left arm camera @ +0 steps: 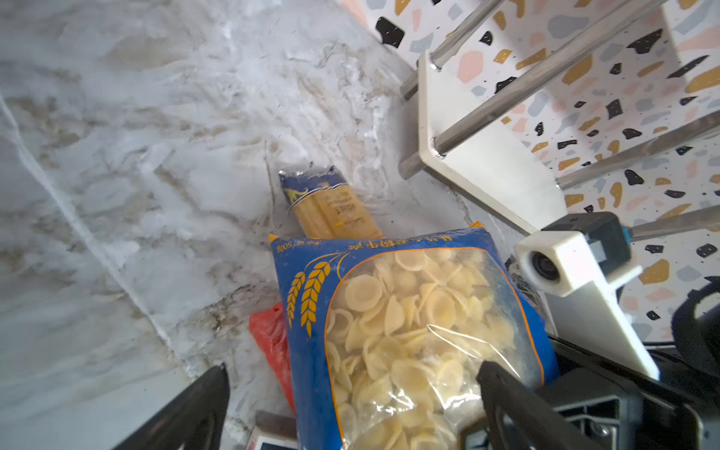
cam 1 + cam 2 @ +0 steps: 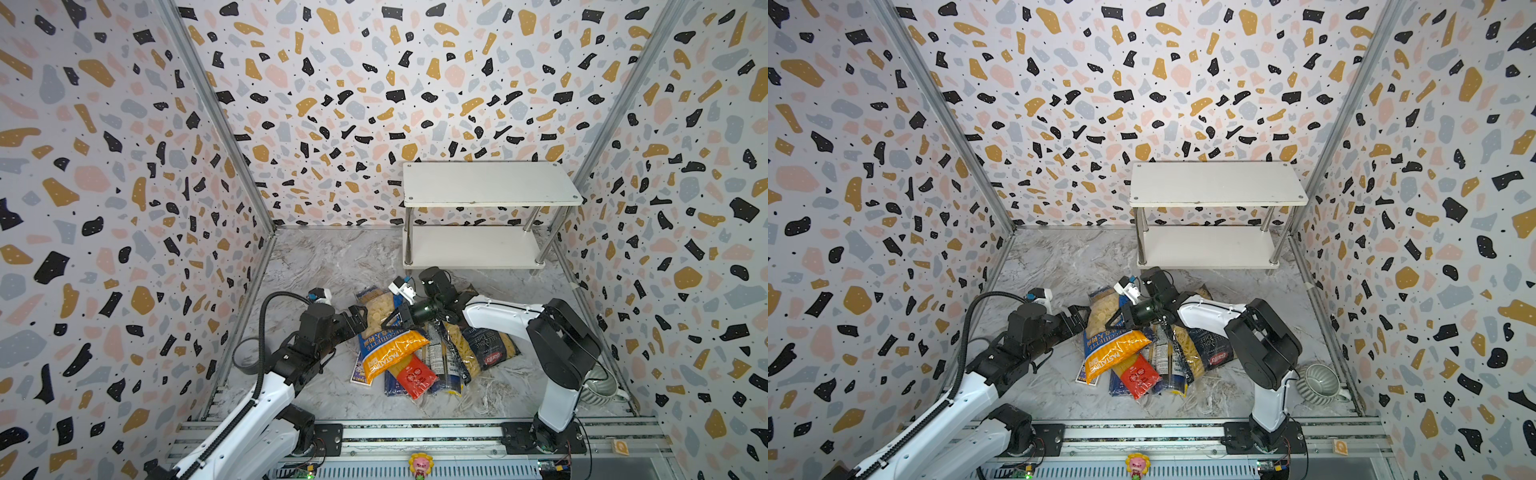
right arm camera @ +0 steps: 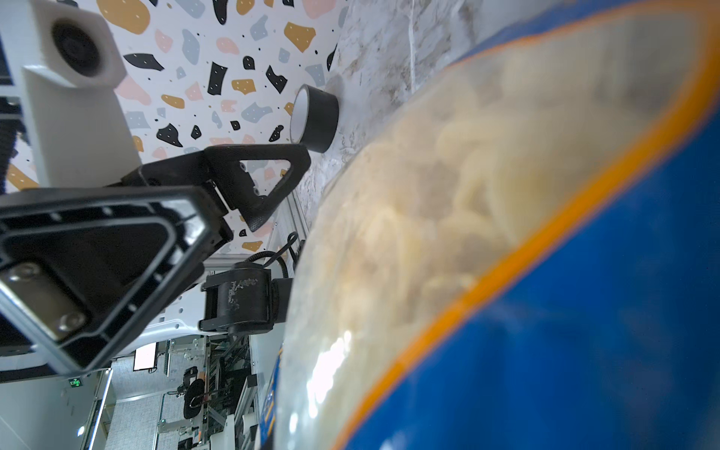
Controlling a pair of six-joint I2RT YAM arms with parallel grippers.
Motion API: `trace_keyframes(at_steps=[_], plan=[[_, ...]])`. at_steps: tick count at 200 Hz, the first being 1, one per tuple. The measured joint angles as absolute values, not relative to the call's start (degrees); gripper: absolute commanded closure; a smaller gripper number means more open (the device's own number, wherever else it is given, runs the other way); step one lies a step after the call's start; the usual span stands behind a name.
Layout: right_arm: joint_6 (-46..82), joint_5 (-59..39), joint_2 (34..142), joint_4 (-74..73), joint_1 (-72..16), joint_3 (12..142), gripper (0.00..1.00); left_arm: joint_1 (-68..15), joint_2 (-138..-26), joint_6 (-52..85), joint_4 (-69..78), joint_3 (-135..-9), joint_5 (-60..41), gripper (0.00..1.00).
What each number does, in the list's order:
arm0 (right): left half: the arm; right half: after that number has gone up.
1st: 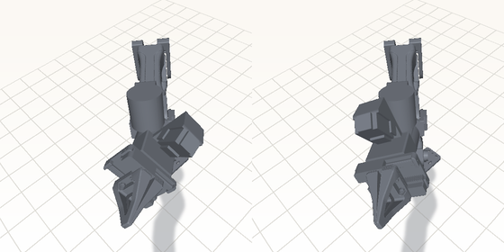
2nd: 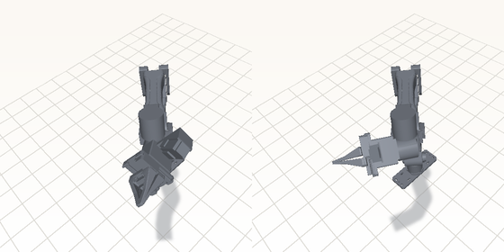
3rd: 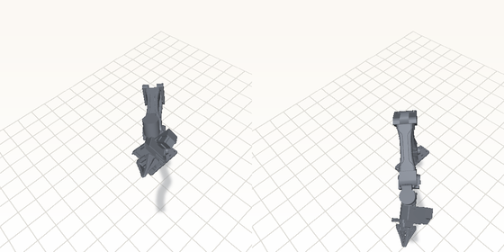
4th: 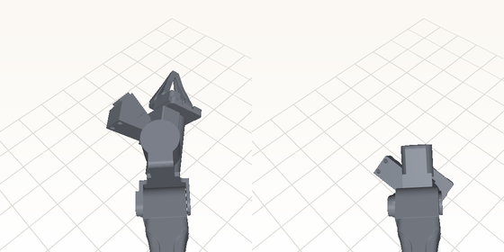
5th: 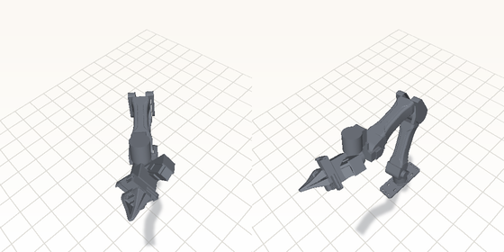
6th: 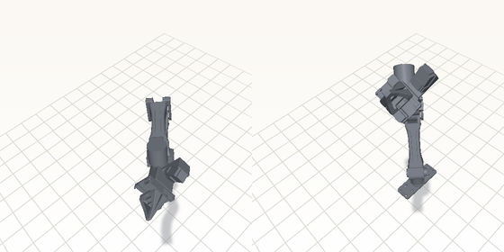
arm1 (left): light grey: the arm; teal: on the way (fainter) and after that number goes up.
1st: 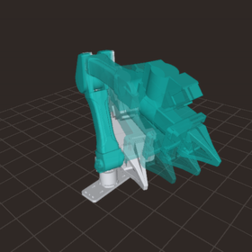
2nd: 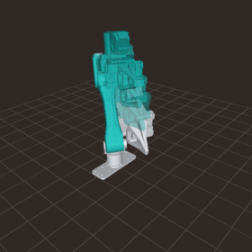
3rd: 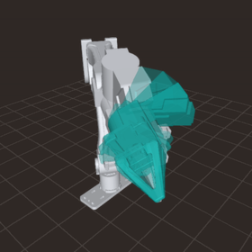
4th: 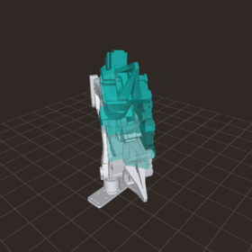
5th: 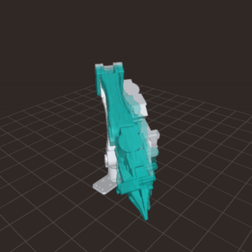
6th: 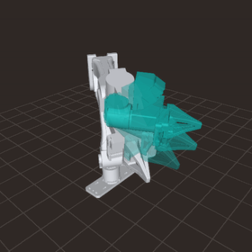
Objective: Place and organize the pasta boxes and bags onto the shelf
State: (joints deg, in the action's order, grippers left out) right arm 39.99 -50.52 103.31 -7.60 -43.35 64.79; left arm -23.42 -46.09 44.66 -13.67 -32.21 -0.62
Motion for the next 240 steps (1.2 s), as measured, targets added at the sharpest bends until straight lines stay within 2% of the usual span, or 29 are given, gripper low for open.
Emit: trace_keyframes(at_steps=[45, 73, 169, 204, 240], plan=[[39.99, -50.33, 98.63, -6.90, -42.24, 64.84, 0.86, -23.42, -48.03, 39.53, -17.56, -42.00, -0.03, 0.00], [38.98, -49.87, 96.03, -1.69, -41.69, 67.46, 0.86, -23.40, -48.82, 37.65, -19.75, -45.56, -0.03, 0.01], [31.20, -47.27, 92.09, 16.60, -30.33, 93.58, 0.85, -23.40, -59.64, 29.15, -25.82, -70.32, -3.38, 0.01], [28.16, -46.83, 93.27, 22.57, -28.69, 105.65, 0.85, -23.42, -62.33, 28.47, -25.56, -73.32, -4.27, 0.00], [27.94, -45.43, 95.55, 21.82, -26.04, 113.93, 0.86, -23.42, -63.81, 28.42, -25.65, -73.32, -4.84, 0.00]])
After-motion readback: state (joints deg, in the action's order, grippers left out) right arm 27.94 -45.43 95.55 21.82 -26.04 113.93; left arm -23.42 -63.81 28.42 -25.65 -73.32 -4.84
